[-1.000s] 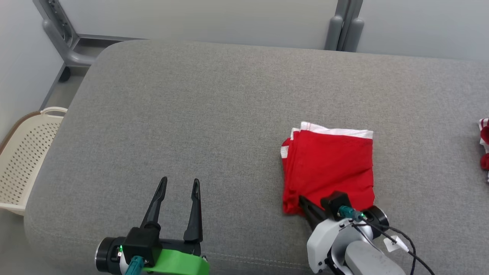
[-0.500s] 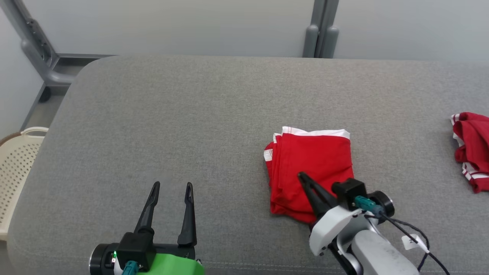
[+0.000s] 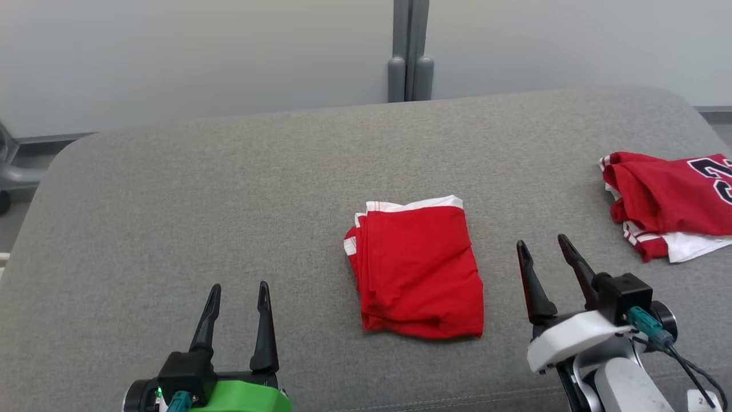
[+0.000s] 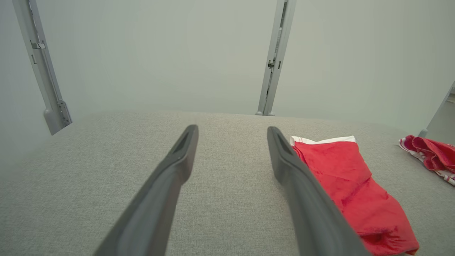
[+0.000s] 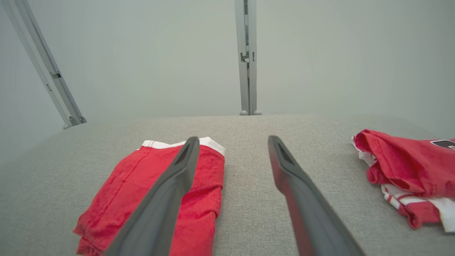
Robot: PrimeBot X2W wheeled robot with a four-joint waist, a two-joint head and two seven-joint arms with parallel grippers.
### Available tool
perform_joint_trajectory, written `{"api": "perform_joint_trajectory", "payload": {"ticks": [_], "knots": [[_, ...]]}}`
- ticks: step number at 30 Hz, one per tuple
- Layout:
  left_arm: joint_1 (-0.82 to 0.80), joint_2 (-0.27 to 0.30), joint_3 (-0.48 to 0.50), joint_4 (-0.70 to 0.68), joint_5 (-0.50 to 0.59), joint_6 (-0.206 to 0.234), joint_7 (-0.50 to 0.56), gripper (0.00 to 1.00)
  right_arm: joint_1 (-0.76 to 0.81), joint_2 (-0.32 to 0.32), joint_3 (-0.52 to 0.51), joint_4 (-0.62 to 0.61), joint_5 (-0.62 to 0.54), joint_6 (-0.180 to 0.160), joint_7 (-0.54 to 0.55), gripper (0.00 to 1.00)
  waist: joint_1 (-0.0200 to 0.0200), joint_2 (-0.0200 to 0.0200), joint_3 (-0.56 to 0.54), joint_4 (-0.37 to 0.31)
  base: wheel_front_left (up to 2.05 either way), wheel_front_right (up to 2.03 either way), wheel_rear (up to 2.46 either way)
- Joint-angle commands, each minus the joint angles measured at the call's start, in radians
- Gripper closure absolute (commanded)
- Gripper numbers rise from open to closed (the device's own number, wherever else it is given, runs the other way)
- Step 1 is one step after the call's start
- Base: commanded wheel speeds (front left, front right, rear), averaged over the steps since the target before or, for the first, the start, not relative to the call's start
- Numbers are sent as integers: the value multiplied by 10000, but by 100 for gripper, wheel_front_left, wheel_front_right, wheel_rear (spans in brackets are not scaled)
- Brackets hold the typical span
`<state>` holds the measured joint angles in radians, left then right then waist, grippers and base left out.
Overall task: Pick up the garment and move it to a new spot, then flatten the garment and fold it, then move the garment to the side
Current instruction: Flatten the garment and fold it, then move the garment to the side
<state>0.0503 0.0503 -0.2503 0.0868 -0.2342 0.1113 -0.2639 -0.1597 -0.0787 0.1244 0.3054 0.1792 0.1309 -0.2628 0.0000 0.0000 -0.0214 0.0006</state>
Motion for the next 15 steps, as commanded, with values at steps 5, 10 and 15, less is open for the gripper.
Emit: {"api": "perform_joint_trajectory", "payload": {"ticks": [5, 10, 15], "knots": [[247, 14, 30, 323, -258, 102, -1, 0, 860, -80, -306, -588, 52, -6, -29, 0, 0, 0, -512, -535, 0, 0, 0], [365, 61, 67, 485, 200, 182, -1, 0, 1372, -81, -319, -915, 107, -6, -31, 0, 0, 0, -681, -707, 0, 0, 0], [584, 58, 216, 454, 476, 200, -1, 0, 1587, -47, -134, -1060, 54, -6, -29, 0, 0, 0, -737, -814, 0, 0, 0]]}}
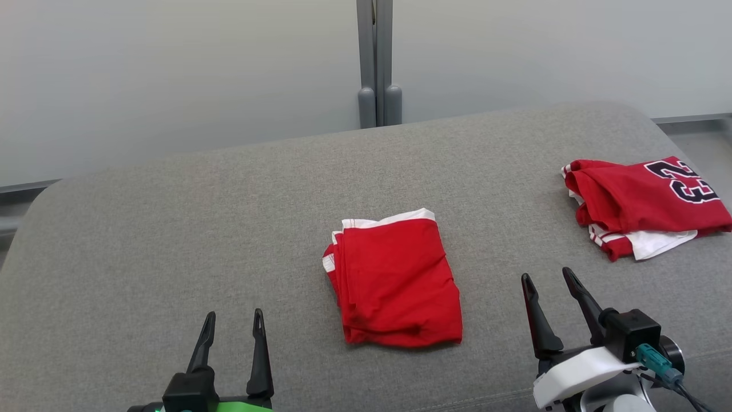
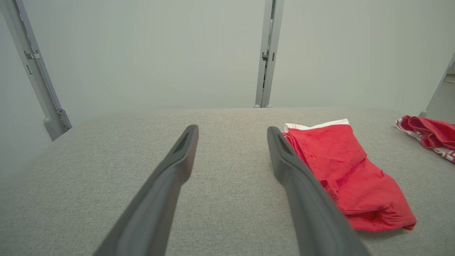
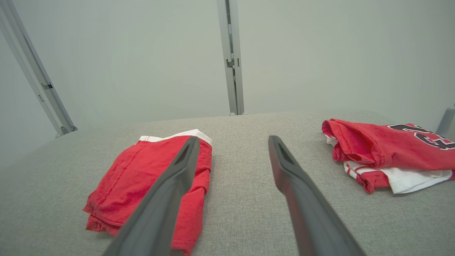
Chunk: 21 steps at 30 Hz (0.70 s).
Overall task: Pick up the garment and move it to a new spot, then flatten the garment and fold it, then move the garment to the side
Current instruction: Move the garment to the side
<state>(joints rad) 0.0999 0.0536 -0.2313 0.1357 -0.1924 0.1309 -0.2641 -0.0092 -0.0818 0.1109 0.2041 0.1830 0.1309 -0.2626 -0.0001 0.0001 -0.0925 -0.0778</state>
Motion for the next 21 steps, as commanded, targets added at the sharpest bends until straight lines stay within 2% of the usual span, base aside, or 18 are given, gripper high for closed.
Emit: {"api": "perform_joint_trajectory", "payload": {"ticks": [1, 16, 21], "knots": [[129, 17, 48, -54, 79, -16, 1, 0, 110, -16, 14, -53, 21, -6, -33, 0, 1, -1, -25, -33, 0, 0, 0], [144, -22, 40, 105, 111, -125, 1, 0, 218, -31, 98, 56, 185, -6, -33, 0, 1, -1, 42, 114, 0, 0, 0], [40, -23, -71, 128, 65, -98, 1, 0, -47, 38, 130, 391, 630, -6, -31, 0, 1, -1, 198, 230, 0, 0, 0]]}}
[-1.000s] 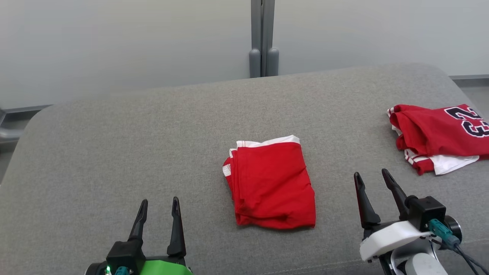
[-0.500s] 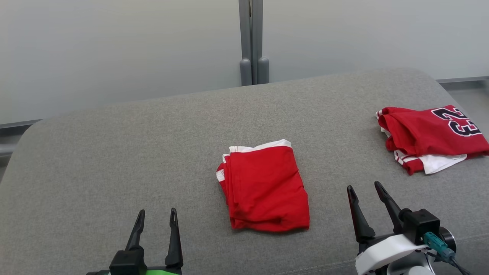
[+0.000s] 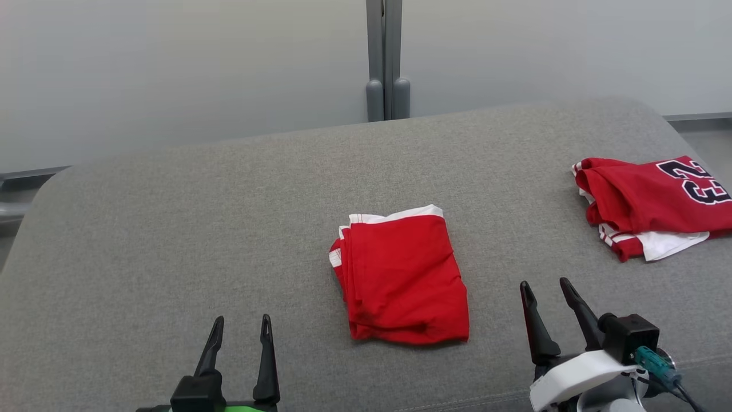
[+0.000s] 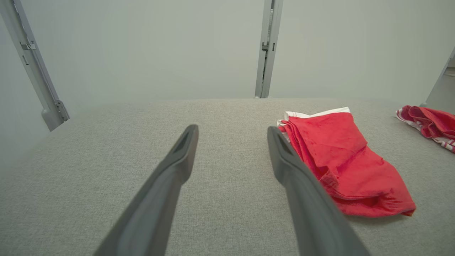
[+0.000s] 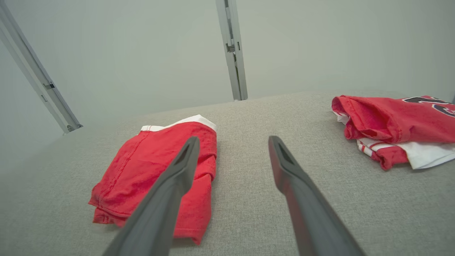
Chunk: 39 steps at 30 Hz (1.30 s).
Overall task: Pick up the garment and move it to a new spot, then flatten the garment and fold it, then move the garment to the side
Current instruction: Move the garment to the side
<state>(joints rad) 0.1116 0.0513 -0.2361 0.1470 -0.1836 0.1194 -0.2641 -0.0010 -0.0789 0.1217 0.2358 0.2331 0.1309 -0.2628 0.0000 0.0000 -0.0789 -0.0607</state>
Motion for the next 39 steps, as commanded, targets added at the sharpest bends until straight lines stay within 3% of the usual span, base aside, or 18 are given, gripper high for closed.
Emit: {"api": "perform_joint_trajectory", "payload": {"ticks": [1, 7, 11, 15, 21, 27, 33, 34, 35, 36, 39], "knots": [[-124, 0, -56, 19, -13, 6, 1, 0, -194, 34, 87, 208, 391, -6, -29, 0, 0, 0, 103, 106, 0, 0, 0], [-436, 2, -184, -7, 140, -85, 1, 0, -1056, 135, 219, 1242, 2289, -6, -29, 0, 0, 0, 457, 575, 0, 0, 0], [-579, 3, -346, -29, 145, -81, 2, 0, -1951, 167, 837, 2535, 4310, -5, -31, 0, 0, 0, 755, 1057, 0, 0, 0], [-711, 2, -486, 36, -5, 60, 2, 0, -2754, -187, 1259, 3636, 6093, -5, 102, 0, 0, 0, 1073, 1568, 0, 0, 0], [-1089, 4, -760, -7, -189, 239, 2, 0, -3841, -650, 1695, 4832, 7891, -3, 808, 0, 0, 0, 1666, 2231, 0, 0, 0], [-1406, 3, -959, 241, -373, 377, 2, 0, -4514, -1168, 2155, 5675, 8780, -5, 1299, 0, 0, 0, 2069, 2614, 0, 0, 0], [-1603, 3, -1039, 349, -407, 408, 2, 0, -4657, -1153, 2861, 5884, 9344, -5, 1989, 4, 0, 0, 2220, 2756, 0, 0, 0], [-1646, 3, -1048, 355, -421, 416, 2, 0, -4612, -1180, 3061, 5815, 9389, -6, 2043, 47, 0, 0, 2228, 2775, 0, 0, 0], [-1687, 3, -1050, 348, -431, 417, 2, 0, -4570, -1233, 3243, 5743, 9401, -8, 1974, 70, 0, 0, 2230, 2789, 0, 0, 0], [-1714, 3, -1052, 324, -414, 433, 2, 0, -4536, -1300, 3396, 5686, 9374, -8, 1785, 100, 0, 0, 2229, 2797, 0, 0, 0], [-1824, 3, -1072, -36, -326, 284, 0, 0, -4523, -1603, 3964, 5742, 8910, -8, 1060, 100, 0, 0, 2198, 2809, 0, 0, 0]]}}
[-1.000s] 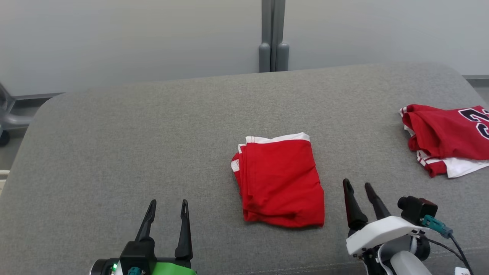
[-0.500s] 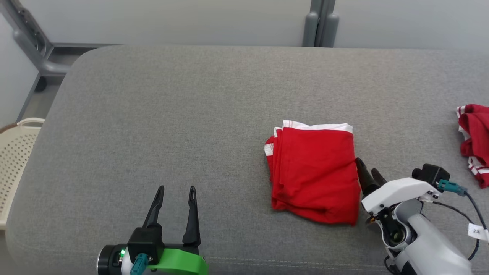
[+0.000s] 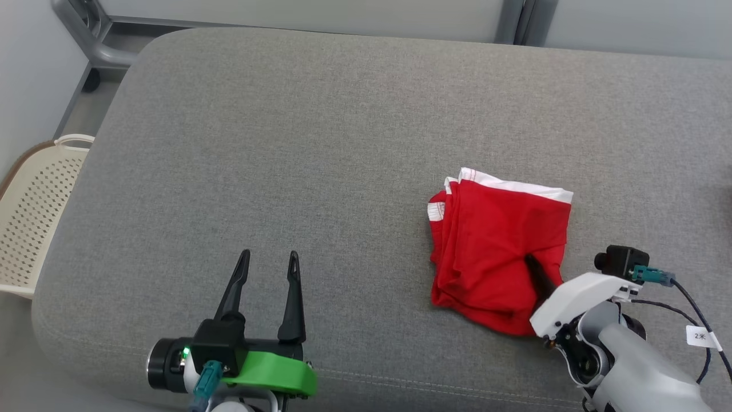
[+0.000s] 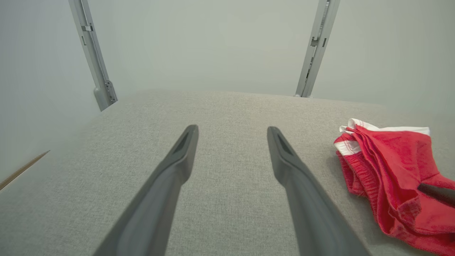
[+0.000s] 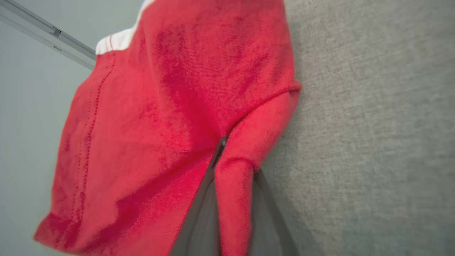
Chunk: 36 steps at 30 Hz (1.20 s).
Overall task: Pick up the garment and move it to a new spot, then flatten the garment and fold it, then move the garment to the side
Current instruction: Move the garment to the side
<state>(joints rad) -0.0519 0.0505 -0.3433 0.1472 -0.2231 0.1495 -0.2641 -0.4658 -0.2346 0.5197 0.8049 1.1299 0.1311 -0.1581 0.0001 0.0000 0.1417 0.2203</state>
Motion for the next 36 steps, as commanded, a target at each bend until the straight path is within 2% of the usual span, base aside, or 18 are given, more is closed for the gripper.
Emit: {"api": "perform_joint_trajectory", "payload": {"ticks": [1, 4, 7, 13, 20, 28, 36], "knots": [[-183, 9, -7, -224, 158, -79, 0, 0, 84, -176, 243, 140, -329, -10, -248, 100, -1, 0, -23, 4, 0, 0, 0], [-66, 12, 25, -760, 281, -202, 2, 0, -145, -393, 921, 495, -1084, -17, -809, 100, -1, 0, -54, -3, 0, 0, 0], [100, 12, 76, -1019, 419, -262, 2, 0, -370, -451, 991, 604, -1520, -16, -1046, 100, -1, 0, -56, -95, 0, 0, 0], [149, 12, 142, -1190, 623, -385, 2, 0, -374, -570, -53, -308, -3532, -13, -1077, 100, -1, 0, 112, -584, 0, 0, 0], [-143, 13, 207, -1149, 880, -616, 2, 0, 101, -170, -1052, -1176, -5684, -13, -1082, 100, -1, 0, 369, -1696, 0, 0, 0], [-363, 18, 420, -1077, 1226, -877, 2, 0, 475, 499, -1989, -1604, -6848, -13, -1083, 100, -1, 0, 521, -3119, 0, 0, 0], [-426, 39, 565, -1060, 1473, -1081, 2, 0, 708, 908, -2358, -1889, -7261, -13, -1084, 100, -1, 0, 649, -4310, 0, 0, 0]]}}
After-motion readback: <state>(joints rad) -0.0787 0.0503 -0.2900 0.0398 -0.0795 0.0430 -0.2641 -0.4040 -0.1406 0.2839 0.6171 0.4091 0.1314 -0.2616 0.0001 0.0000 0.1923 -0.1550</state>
